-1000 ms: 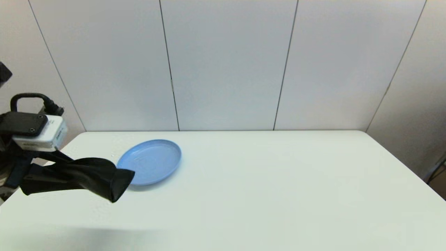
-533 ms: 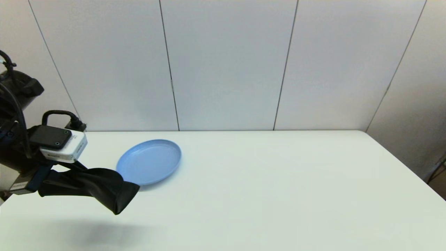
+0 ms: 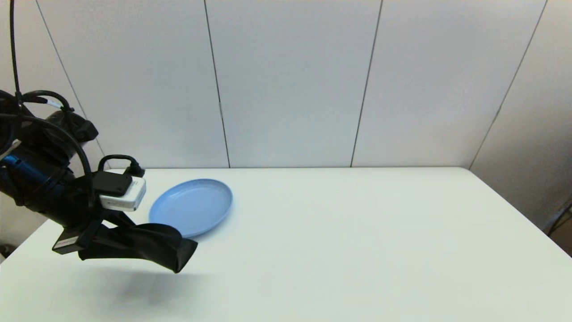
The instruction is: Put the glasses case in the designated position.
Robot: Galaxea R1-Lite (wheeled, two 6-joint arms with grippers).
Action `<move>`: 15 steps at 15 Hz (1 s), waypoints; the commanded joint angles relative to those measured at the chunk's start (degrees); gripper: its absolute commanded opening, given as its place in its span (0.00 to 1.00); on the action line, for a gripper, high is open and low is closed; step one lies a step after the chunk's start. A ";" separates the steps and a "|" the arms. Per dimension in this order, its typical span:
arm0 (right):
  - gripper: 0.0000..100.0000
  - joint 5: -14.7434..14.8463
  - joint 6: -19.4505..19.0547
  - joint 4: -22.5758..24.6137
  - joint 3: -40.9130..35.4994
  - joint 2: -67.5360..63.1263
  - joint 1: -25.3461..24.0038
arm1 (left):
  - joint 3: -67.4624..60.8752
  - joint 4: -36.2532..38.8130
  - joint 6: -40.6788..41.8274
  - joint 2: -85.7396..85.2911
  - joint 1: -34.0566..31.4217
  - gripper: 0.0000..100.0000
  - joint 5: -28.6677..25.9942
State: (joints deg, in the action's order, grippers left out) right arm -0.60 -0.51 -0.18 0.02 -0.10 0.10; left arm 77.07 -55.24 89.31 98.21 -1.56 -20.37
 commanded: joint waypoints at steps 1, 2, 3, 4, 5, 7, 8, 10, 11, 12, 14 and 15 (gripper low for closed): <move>1.00 -0.02 -0.02 0.01 -0.02 0.01 -0.01 | -1.57 1.97 -2.38 1.37 1.56 0.00 0.24; 1.00 -0.02 -0.02 0.01 0.06 0.01 -0.01 | -2.01 1.97 -2.65 1.37 1.74 0.00 0.51; 1.00 -0.02 -0.02 0.01 -0.02 -0.08 -0.01 | -2.54 2.06 -2.74 1.28 1.74 0.00 1.56; 1.00 -0.02 -0.02 0.01 0.06 0.01 -0.01 | -3.33 2.06 -3.00 1.37 1.91 0.00 2.27; 1.00 -0.02 -0.02 0.01 -0.02 0.01 -0.01 | -4.03 2.06 -3.09 1.37 1.91 0.00 2.53; 1.00 -0.02 -0.02 0.01 -0.02 0.01 -0.01 | -4.47 2.76 -3.53 1.55 1.91 0.00 2.53; 1.00 -0.02 -0.02 0.01 -0.02 0.01 -0.01 | -4.91 3.73 -3.61 1.72 1.91 0.00 2.53; 1.00 -0.02 -0.02 0.01 -0.02 0.01 -0.01 | -6.14 6.46 -5.99 1.90 2.35 0.00 2.44; 1.00 -0.02 -0.02 0.01 -0.02 0.01 -0.01 | -6.84 7.42 -6.52 1.99 2.70 0.00 2.44; 1.00 -0.02 -0.02 0.01 0.06 -0.08 -0.01 | -7.37 7.95 -7.04 1.99 2.79 0.00 2.44; 1.00 -0.02 -0.02 0.01 -0.02 0.01 -0.01 | -7.37 8.48 -7.04 2.60 2.79 0.00 2.27; 1.00 -0.02 -0.02 0.01 -0.02 0.01 -0.01 | -7.46 8.65 -6.87 2.69 2.88 0.00 2.18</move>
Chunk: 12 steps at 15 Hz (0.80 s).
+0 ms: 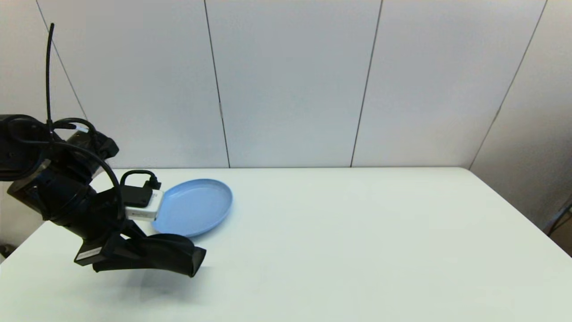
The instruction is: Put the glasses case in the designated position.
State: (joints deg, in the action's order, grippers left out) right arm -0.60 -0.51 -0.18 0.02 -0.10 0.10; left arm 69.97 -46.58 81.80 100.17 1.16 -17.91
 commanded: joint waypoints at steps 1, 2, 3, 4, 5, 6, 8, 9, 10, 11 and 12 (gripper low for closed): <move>1.00 -0.02 -0.02 0.01 -0.02 0.01 -0.01 | -0.45 0.00 0.73 0.82 0.16 0.00 -0.29; 1.00 -0.02 -0.02 0.01 -0.02 -0.08 -0.01 | -0.45 0.00 0.82 0.99 0.16 0.00 -0.29; 1.00 -0.02 -0.02 0.01 -0.02 0.01 -0.01 | -0.45 0.00 0.82 1.17 0.16 0.00 -0.29; 1.00 -0.02 -0.02 0.01 -0.02 0.01 -0.01 | -0.54 0.00 0.82 1.17 0.16 0.00 -0.29; 1.00 -0.02 -0.02 0.01 -0.02 0.01 -0.01 | -0.45 0.00 0.73 1.26 0.16 0.00 -0.29; 1.00 -0.02 -0.02 0.01 0.06 0.01 -0.01 | -0.54 -0.09 0.82 1.26 0.07 0.00 -0.29; 1.00 -0.02 -0.02 0.01 -0.02 0.01 -0.01 | -1.24 -0.18 0.73 1.26 0.07 0.00 -0.11; 1.00 -0.02 -0.02 0.01 -0.02 0.01 -0.01 | -1.60 -0.09 0.64 1.17 0.07 0.00 -0.11; 1.00 -0.02 -0.02 0.01 -0.02 -0.08 -0.01 | -1.77 -0.27 0.55 1.08 0.07 0.00 -0.11; 1.00 -0.02 -0.02 0.01 -0.02 0.01 -0.01 | -2.39 -0.18 0.55 0.82 0.07 0.00 -0.11; 1.00 -0.02 -0.02 0.01 0.06 -0.08 -0.01 | -2.65 -0.18 0.55 0.46 -0.02 0.00 -0.11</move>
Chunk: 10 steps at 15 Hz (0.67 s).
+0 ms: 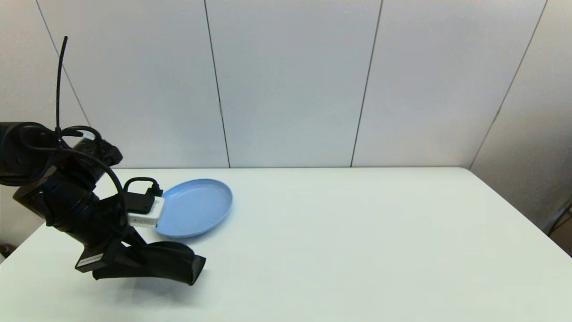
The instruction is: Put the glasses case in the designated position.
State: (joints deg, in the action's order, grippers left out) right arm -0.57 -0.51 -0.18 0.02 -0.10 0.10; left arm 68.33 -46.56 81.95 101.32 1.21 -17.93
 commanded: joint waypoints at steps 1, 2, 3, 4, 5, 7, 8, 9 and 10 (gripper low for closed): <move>1.00 -0.04 -0.02 0.01 -0.02 0.01 -0.01 | -1.27 -0.20 0.32 -0.77 -0.06 0.00 -0.09; 1.00 -0.04 -0.10 0.01 -0.02 0.01 -0.01 | -1.44 -0.20 0.32 -0.86 -0.06 0.00 -0.09; 1.00 -0.04 -0.02 0.01 -0.02 0.01 -0.01 | -1.88 -0.29 0.32 -1.03 0.02 0.00 -0.09; 1.00 -0.04 -0.02 0.01 -0.02 -0.08 -0.01 | -2.59 -0.29 0.32 -1.30 0.02 0.00 -0.09; 1.00 -0.04 -0.02 0.01 -0.02 0.01 -0.01 | -3.20 -0.29 0.32 -1.65 -0.06 0.00 -0.09; 1.00 -0.04 -0.02 0.01 -0.02 -0.08 -0.01 | -3.64 -0.20 0.32 -2.53 -0.06 0.00 0.00; 1.00 -0.04 -0.02 0.01 -0.02 0.01 -0.01 | -3.64 -0.20 0.32 -2.61 -0.06 0.00 0.00; 1.00 -0.04 -0.02 0.01 -0.02 0.01 -0.01 | -3.64 -0.20 0.32 -2.70 -0.06 0.00 0.00; 1.00 -0.04 -0.02 0.01 -0.02 0.01 -0.01 | -3.64 -0.20 0.32 -2.88 -0.06 0.00 0.00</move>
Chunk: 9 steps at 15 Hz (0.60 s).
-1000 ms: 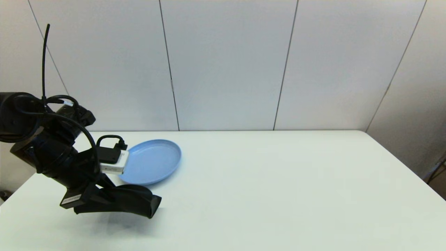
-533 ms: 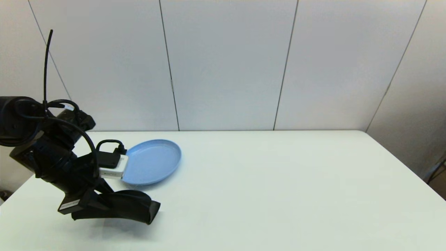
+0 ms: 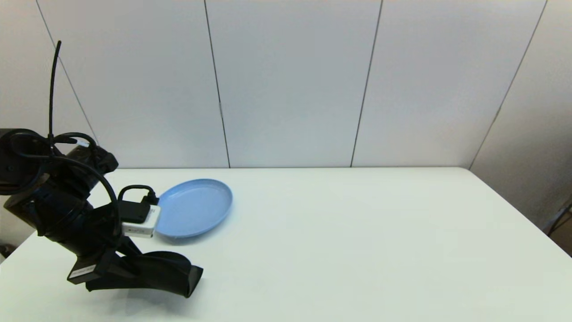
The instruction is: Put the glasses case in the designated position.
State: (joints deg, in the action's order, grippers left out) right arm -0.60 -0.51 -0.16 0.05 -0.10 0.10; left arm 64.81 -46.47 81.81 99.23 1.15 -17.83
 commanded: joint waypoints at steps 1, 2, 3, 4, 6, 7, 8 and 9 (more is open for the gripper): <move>1.00 -0.02 -0.02 -0.02 -0.05 0.01 -0.01 | -0.12 -0.29 0.45 -0.79 0.00 0.00 -0.09; 1.00 -0.02 -0.02 -0.02 -0.05 0.01 -0.01 | -0.29 -0.46 0.37 -0.79 0.00 0.00 -0.09; 1.00 -0.02 -0.02 -0.02 -0.05 -0.08 -0.01 | -0.65 -0.46 0.19 -0.97 0.00 1.00 -0.18; 1.00 -0.02 -0.02 -0.02 -0.05 0.01 -0.01 | -0.73 -0.38 0.19 -1.06 0.00 1.00 -0.09; 1.00 -0.02 -0.02 -0.02 -0.05 0.01 -0.01 | -0.82 -0.38 0.28 -1.15 0.00 1.00 -0.09; 1.00 -0.02 -0.02 -0.02 0.04 0.01 -0.01 | -0.73 -0.29 0.19 -1.15 0.00 1.00 -0.09; 1.00 -0.02 -0.02 -0.02 0.04 0.01 -0.01 | -0.82 -0.29 0.28 -1.15 0.08 1.00 -0.09; 1.00 -0.02 -0.02 -0.02 -0.05 0.01 -0.01 | -0.82 -0.29 0.19 -1.15 0.00 1.00 -0.09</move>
State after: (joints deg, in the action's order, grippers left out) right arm -0.60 -0.51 -0.18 0.05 -0.10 0.10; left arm 64.02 -46.52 81.59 98.15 1.16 -17.83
